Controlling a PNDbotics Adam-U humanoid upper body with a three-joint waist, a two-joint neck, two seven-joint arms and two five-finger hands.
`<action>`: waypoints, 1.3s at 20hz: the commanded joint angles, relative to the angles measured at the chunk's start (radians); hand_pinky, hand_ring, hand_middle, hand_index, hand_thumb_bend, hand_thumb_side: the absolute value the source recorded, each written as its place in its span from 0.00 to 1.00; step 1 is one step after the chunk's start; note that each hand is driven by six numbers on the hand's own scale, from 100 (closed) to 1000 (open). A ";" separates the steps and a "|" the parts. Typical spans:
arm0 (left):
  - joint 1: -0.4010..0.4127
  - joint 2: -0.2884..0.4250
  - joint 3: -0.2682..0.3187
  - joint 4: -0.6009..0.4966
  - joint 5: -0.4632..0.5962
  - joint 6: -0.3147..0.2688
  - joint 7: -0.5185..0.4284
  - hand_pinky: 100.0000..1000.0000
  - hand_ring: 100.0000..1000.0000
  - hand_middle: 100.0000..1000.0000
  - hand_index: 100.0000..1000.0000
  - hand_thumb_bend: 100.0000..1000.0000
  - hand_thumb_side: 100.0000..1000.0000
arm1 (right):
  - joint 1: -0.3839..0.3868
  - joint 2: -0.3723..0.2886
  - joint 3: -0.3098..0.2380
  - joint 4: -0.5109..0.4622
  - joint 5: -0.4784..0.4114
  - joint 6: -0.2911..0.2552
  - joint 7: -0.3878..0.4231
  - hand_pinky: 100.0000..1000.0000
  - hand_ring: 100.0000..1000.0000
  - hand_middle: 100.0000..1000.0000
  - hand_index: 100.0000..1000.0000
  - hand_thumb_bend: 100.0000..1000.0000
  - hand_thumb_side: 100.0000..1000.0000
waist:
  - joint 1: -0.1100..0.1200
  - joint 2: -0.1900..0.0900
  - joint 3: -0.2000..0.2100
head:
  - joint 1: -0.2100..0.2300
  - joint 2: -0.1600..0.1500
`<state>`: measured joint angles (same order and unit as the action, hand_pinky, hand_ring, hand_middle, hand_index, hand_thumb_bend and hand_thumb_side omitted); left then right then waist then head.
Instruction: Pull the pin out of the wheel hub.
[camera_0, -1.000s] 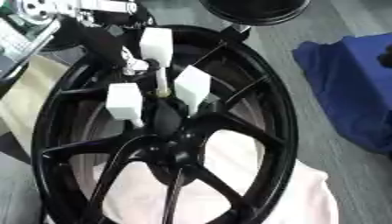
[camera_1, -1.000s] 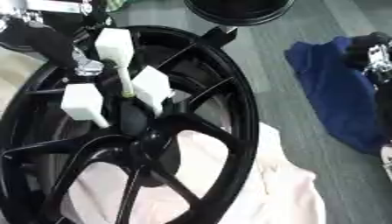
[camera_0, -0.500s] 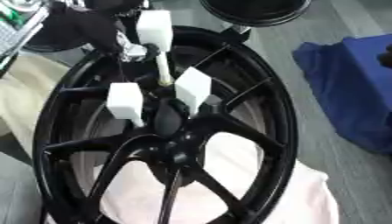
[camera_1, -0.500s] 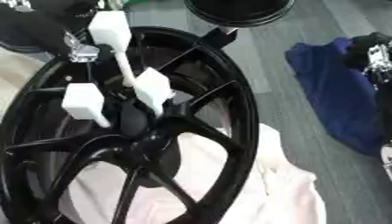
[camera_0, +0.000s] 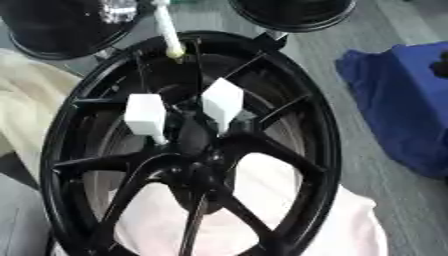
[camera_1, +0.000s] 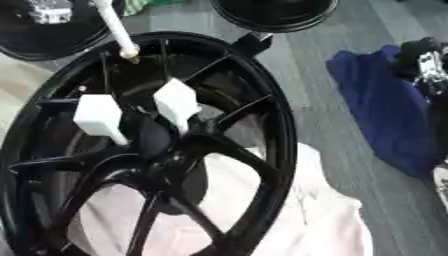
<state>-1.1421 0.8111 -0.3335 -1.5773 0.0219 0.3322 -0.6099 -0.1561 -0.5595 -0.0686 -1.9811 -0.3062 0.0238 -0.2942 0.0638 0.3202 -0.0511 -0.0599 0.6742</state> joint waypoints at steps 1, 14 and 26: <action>0.014 0.091 0.102 0.029 0.043 -0.008 0.071 0.76 0.42 0.38 0.56 0.00 0.21 | 0.002 -0.028 -0.018 -0.019 0.005 -0.003 -0.010 0.74 0.62 0.56 0.63 0.00 0.57 | -0.007 -0.033 0.007 | -0.013 -0.010; 0.397 0.346 0.428 0.289 0.142 -0.129 0.371 0.77 0.42 0.38 0.56 0.00 0.20 | 0.016 -0.035 -0.043 -0.019 0.016 -0.023 -0.036 0.74 0.62 0.56 0.63 0.00 0.55 | -0.028 -0.026 0.046 | -0.060 -0.019; 0.577 0.340 0.478 0.374 0.123 -0.168 0.454 0.77 0.42 0.39 0.57 0.00 0.18 | 0.012 -0.029 -0.055 -0.019 0.018 -0.031 -0.053 0.74 0.62 0.55 0.63 0.00 0.54 | -0.044 -0.018 0.053 | -0.072 -0.031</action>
<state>-0.5581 1.1099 0.1180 -1.2033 0.1433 0.1667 -0.1634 -0.1360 -0.5650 -0.1111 -1.9811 -0.2933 -0.0067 -0.3425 0.0186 0.3205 0.0016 -0.1304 0.6566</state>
